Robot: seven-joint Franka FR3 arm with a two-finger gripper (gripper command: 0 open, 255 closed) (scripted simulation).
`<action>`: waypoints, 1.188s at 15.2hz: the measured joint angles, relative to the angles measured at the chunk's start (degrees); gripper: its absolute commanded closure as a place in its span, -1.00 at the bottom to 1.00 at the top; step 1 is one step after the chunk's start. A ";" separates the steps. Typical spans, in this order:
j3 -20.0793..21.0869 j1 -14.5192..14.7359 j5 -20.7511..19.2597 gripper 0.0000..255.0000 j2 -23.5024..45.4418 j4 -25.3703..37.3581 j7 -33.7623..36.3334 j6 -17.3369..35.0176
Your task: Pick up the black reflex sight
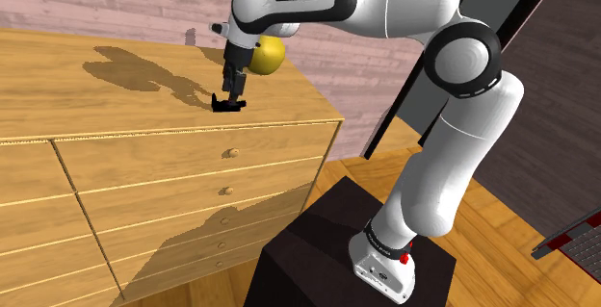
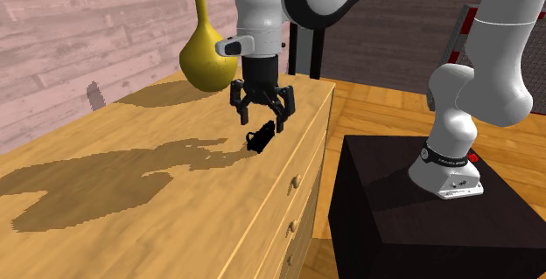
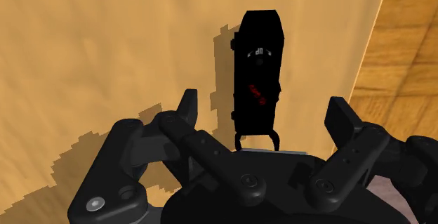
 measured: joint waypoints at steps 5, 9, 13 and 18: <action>0.02 -0.01 0.27 1.00 0.66 -1.87 -0.60 2.48; 0.03 0.00 0.28 1.00 0.72 -1.91 -0.60 2.62; 0.04 0.00 0.28 1.00 0.73 -1.91 -0.61 2.63; -0.06 -0.09 0.06 1.00 0.13 -0.37 -0.32 0.50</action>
